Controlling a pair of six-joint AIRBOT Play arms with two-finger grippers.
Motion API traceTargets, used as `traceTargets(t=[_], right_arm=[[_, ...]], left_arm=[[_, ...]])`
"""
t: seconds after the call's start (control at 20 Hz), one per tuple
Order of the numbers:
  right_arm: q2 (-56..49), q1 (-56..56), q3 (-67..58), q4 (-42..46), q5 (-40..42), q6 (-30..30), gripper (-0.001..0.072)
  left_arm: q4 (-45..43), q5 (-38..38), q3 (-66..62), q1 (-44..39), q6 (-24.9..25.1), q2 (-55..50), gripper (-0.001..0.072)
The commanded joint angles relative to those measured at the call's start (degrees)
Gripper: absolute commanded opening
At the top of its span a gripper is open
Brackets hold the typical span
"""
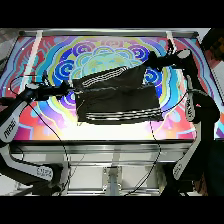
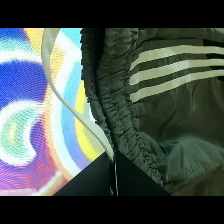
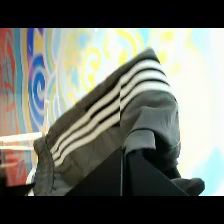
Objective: Fold the clothes and pants, and hang the long-sleeved shirts on hangers.
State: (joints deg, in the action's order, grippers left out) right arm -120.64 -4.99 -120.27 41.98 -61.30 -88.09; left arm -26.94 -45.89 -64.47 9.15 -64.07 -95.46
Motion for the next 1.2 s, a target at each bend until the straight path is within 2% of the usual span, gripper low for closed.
traceTargets(t=[0.0, 0.15, 0.35, 0.55, 0.65, 0.85, 1.0, 1.15], right_arm=[[2.4, 0.15, -0.13, 0.07, 9.94, 7.23, 0.0004], [2.6, 0.92, -0.13, -0.66, 18.05, 11.15, 0.0004], [2.67, 3.58, -0.13, -4.76, 28.52, 19.87, 0.0005], [2.67, 6.93, -0.13, -4.74, 33.14, 28.57, 0.0005], [2.67, 8.37, -0.15, -5.07, 36.35, 30.77, 0.0005], [3.17, 10.03, -0.13, -5.31, 44.85, 30.84, 0.0005], [3.37, 9.44, -0.11, -4.85, 41.35, 30.8, 0.0006], [3.5, 7.82, 2.29, -4.17, 29.11, 30.03, 0.0006]], left_arm=[[0.0, 0.02, -0.07, 0.0, 0.48, 0.04, 0.002], [0.0, 0.02, -0.07, 0.0, 0.48, 0.04, 0.002], [0.0, 0.02, -0.07, 0.0, 0.48, 0.04, 0.002], [0.0, 0.02, -0.07, 0.0, 0.48, 0.04, 0.002], [0.0, 0.02, -0.07, 0.0, 0.48, 0.04, 0.002], [0.0, 0.02, -0.07, 0.0, 0.48, 0.04, 0.002], [0.0, 0.02, -0.07, 0.0, 0.48, 0.04, 0.002], [0.0, 0.0, -0.07, 0.0, 0.46, 0.04, 0.002]])
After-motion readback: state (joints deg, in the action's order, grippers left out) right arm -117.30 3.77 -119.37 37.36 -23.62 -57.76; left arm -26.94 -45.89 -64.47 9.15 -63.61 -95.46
